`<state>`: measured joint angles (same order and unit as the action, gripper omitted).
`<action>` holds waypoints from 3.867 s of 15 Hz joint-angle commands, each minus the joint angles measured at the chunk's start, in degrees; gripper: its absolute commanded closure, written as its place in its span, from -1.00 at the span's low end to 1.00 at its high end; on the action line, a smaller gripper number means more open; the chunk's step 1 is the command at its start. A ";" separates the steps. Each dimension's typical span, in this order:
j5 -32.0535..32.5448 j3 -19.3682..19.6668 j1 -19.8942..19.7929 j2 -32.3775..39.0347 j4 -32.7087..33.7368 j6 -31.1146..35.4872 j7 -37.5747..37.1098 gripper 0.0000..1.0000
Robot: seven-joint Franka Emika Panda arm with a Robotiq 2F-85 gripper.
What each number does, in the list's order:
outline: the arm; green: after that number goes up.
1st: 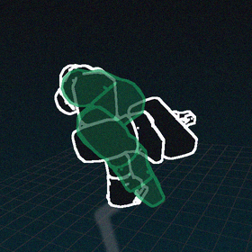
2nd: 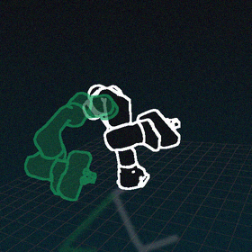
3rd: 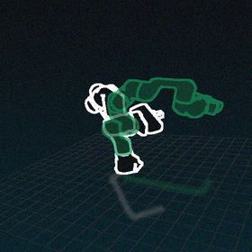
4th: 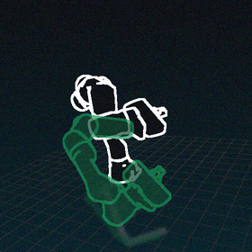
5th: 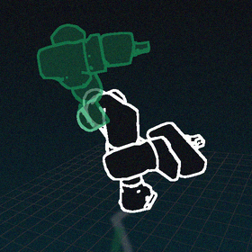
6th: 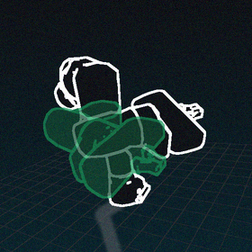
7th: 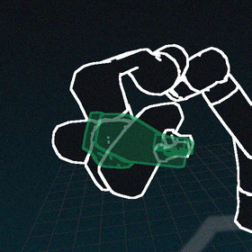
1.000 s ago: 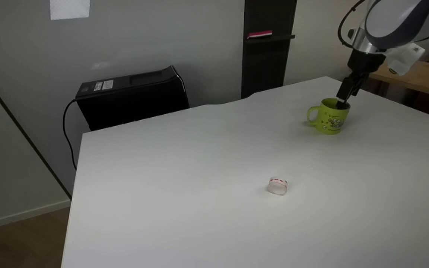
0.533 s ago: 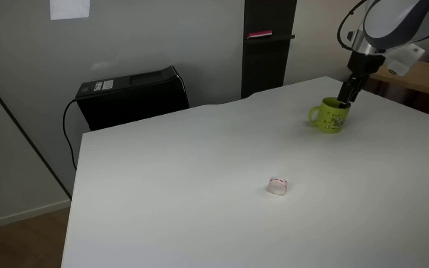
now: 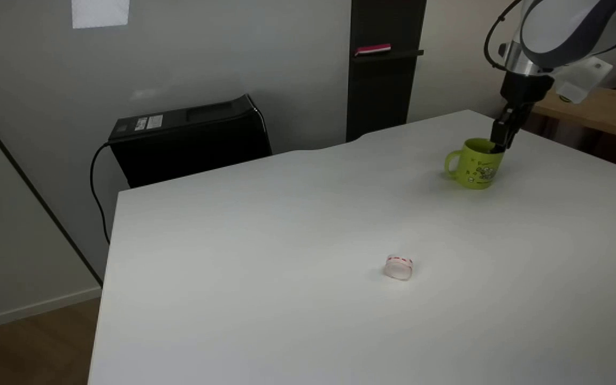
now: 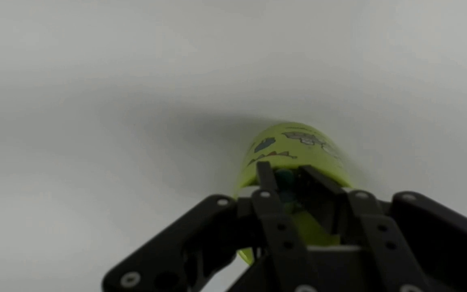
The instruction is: Pick up the marker in the mug and put it on the table
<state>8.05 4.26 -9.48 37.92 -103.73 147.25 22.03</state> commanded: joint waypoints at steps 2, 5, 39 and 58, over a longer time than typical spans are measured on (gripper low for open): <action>1.14 1.01 0.99 2.17 3.97 -3.81 -4.13 0.89; 0.41 0.49 0.58 1.95 5.42 -6.50 -4.28 0.89; -0.96 -0.44 -0.36 2.62 8.96 -15.21 -4.16 -1.00; 0.28 0.45 0.32 4.35 8.33 -7.72 -5.09 0.50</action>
<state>7.45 4.28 -9.46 41.88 -96.01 140.13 18.86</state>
